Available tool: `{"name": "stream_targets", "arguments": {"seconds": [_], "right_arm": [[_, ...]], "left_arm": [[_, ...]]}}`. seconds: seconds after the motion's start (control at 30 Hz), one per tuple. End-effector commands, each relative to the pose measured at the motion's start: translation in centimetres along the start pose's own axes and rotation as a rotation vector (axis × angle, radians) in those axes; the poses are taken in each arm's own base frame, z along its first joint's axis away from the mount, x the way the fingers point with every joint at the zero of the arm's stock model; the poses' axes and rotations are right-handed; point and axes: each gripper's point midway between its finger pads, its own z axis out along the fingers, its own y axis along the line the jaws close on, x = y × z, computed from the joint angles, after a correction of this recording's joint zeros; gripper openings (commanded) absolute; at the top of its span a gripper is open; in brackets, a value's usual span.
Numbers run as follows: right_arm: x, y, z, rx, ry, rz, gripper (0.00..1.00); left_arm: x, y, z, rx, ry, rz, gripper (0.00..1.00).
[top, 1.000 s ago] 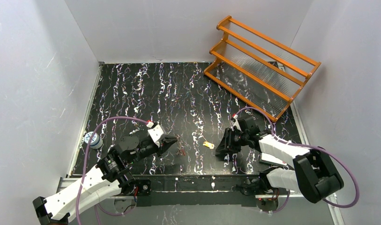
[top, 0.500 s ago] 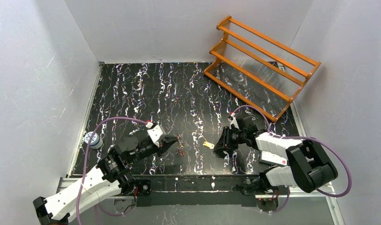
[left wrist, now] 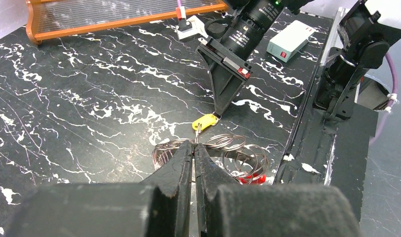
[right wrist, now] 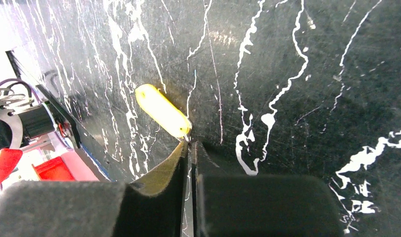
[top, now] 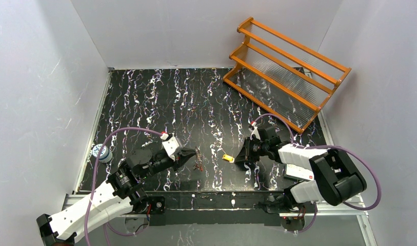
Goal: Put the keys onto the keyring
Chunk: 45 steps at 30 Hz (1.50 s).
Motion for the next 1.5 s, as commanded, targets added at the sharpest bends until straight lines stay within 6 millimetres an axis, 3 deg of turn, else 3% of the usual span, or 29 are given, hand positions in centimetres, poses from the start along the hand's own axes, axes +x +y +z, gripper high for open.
{"name": "stream_targets", "arguments": {"seconds": [0.0,0.2,0.3,0.43,0.5,0.6,0.73,0.83,0.97,1.1,1.2,1.47], "right_arm": [[-1.3,0.3,0.4,-0.017,-0.032,-0.036,0.12],[-1.4,1.0,0.7,-0.057,-0.019,-0.055,0.13],[-1.6,1.3,0.7,-0.073,-0.021,-0.067,0.22],[-1.7,1.1,1.0,-0.066,-0.017,-0.065,0.24],[-1.7,1.0,1.2,-0.059,-0.011,-0.062,0.19],[-1.7,0.9,1.4,-0.057,0.001,-0.067,0.03],[-2.4,1.8,0.8,-0.080,-0.005,-0.123,0.01],[-3.8,3.7,-0.5,-0.112,-0.037,-0.212,0.01],[-7.1,7.8,-3.7,-0.156,-0.158,-0.371,0.01],[-8.9,11.0,-6.4,-0.191,-0.220,-0.523,0.01],[-8.6,13.1,-6.8,-0.247,-0.203,-0.584,0.01],[-4.4,19.0,-8.3,-0.433,-0.155,-0.870,0.01]], "left_arm": [[-1.3,-0.3,0.1,0.016,-0.048,0.001,0.00],[-1.2,-0.4,0.2,0.022,-0.047,0.001,0.00],[-1.1,-0.5,0.2,0.023,-0.044,-0.026,0.00],[-1.1,-0.6,0.2,0.027,-0.043,-0.027,0.00],[-1.2,-0.6,0.2,0.030,-0.043,-0.027,0.00],[-1.2,-0.7,0.2,0.034,-0.043,-0.026,0.00],[-1.1,-0.8,0.2,0.040,-0.040,-0.027,0.00],[-1.0,-0.8,0.2,0.041,-0.034,-0.026,0.00],[-0.6,-0.7,0.2,0.040,-0.008,-0.017,0.00],[-0.5,-0.5,0.4,0.039,0.009,0.015,0.00],[-0.4,-0.5,0.7,0.046,0.027,0.022,0.00],[0.1,-1.1,1.1,0.096,0.059,0.062,0.00]]}}
